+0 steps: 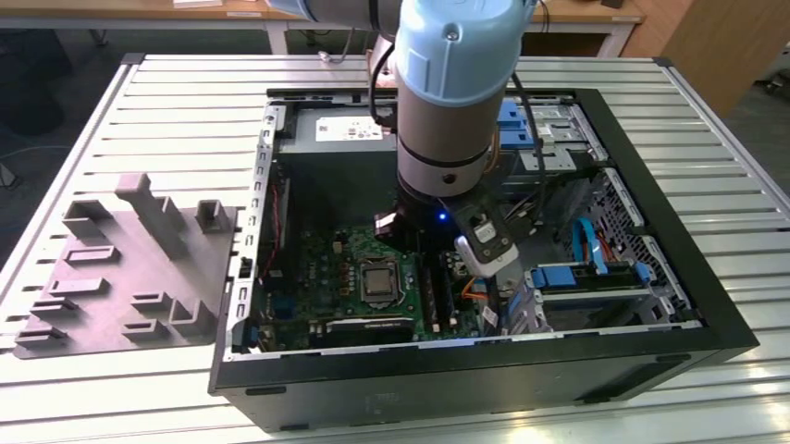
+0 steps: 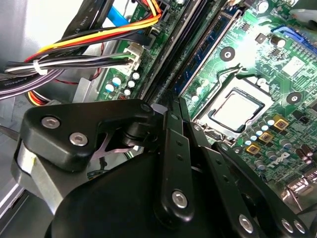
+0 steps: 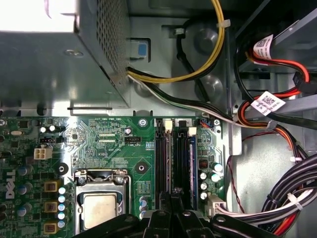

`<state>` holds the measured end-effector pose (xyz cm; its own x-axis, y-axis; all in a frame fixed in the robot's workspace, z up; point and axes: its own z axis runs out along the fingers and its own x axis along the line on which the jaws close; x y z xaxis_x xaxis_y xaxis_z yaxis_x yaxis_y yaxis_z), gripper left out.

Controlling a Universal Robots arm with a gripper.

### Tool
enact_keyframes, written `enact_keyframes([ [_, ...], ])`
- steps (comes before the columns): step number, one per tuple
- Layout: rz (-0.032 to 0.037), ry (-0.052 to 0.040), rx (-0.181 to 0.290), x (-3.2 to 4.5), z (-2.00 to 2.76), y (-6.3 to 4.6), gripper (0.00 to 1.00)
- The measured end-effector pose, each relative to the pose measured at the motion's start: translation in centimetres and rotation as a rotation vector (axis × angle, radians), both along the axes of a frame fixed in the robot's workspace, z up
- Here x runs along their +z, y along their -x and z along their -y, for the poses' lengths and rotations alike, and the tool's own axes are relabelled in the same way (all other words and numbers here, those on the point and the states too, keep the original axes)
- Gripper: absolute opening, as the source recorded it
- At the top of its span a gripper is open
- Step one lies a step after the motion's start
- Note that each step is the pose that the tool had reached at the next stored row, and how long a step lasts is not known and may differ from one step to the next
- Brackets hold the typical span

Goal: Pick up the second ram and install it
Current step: 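Insert the second ram into the second slot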

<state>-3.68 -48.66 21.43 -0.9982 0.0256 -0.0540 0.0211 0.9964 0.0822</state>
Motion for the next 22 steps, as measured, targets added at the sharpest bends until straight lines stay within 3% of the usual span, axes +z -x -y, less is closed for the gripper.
enact_keyframes([
  [11,0.0002,-0.0006,0.000,-0.11,-0.01,0.0,0.13],
  [12,0.0002,-0.0005,0.000,-0.11,-0.01,0.0,0.19],
  [15,0.0000,0.0000,0.000,-0.10,0.00,0.0,0.19],
  [22,0.0001,-0.0002,0.000,1.12,0.00,0.0,0.19],
])
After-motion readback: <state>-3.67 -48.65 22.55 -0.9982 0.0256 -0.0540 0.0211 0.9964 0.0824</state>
